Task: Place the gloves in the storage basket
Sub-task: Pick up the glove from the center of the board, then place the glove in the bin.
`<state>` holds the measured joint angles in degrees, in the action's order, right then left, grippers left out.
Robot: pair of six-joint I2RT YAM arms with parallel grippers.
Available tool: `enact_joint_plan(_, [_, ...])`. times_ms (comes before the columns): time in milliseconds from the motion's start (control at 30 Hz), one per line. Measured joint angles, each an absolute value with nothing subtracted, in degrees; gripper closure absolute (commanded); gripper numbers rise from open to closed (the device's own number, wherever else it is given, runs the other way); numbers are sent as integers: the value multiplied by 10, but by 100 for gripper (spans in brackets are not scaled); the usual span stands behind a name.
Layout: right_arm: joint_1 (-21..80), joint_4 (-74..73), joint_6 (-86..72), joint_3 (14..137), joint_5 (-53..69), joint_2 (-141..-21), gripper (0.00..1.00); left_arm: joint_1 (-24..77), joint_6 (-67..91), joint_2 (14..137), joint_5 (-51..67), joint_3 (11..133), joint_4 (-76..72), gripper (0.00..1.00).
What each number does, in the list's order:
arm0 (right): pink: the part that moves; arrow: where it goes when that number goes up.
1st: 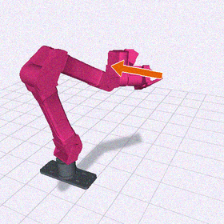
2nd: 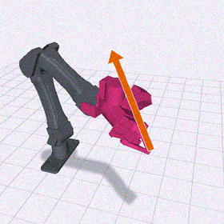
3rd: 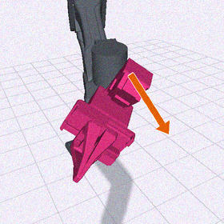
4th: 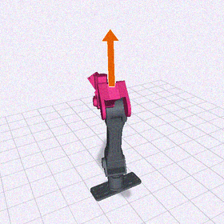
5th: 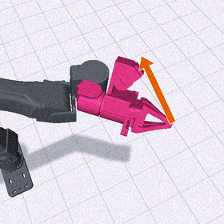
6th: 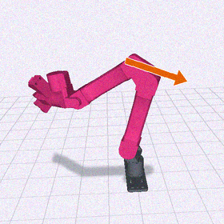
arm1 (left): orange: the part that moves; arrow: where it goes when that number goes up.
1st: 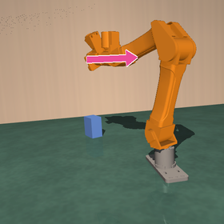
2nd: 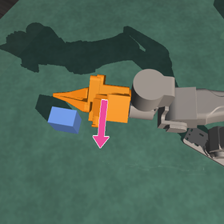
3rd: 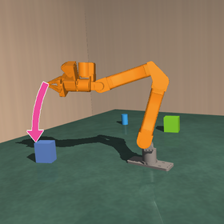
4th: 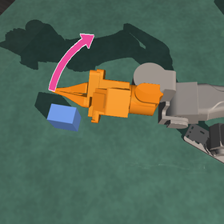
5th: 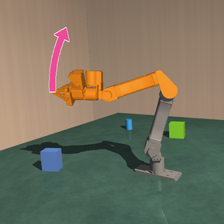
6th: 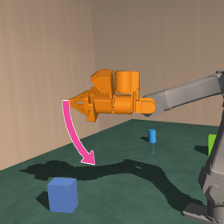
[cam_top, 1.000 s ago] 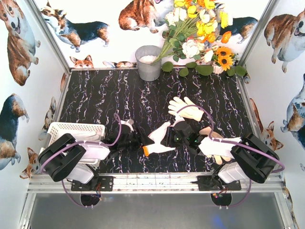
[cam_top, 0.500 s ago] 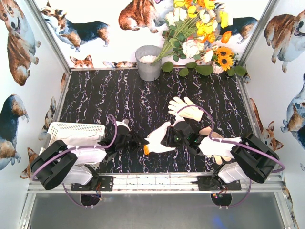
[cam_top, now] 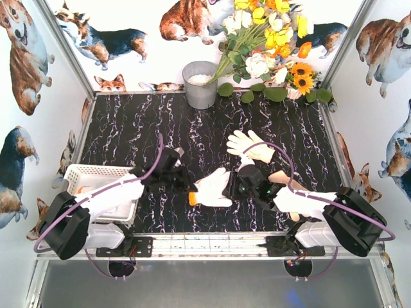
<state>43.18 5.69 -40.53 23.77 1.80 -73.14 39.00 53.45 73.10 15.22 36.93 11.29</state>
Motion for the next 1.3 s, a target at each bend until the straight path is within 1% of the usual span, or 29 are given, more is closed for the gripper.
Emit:
enact_joint_plan(100, [432, 34, -391, 237, 7, -721, 70, 352, 470, 732, 163, 425, 246, 100])
enact_joint_plan(267, [432, -9, -369, 238, -17, -698, 70, 281, 381, 732, 139, 523, 448, 100])
enact_joint_plan(367, [432, -29, -359, 238, -32, -675, 70, 241, 337, 729, 117, 563, 538, 100])
enact_joint_plan(600, [431, -53, -340, 237, -68, -607, 68, 175, 265, 725, 55, 602, 702, 100])
enact_joint_plan(867, [430, -58, -320, 220, -84, -542, 66, 93, 211, 725, -21, 666, 794, 100])
enact_joint_plan(1033, [430, -62, -310, 208, -88, -527, 65, 49, 192, 725, -46, 697, 808, 100])
enact_joint_plan(1300, [425, -63, -289, 208, -91, -509, 65, 12, 181, 727, -82, 715, 808, 100])
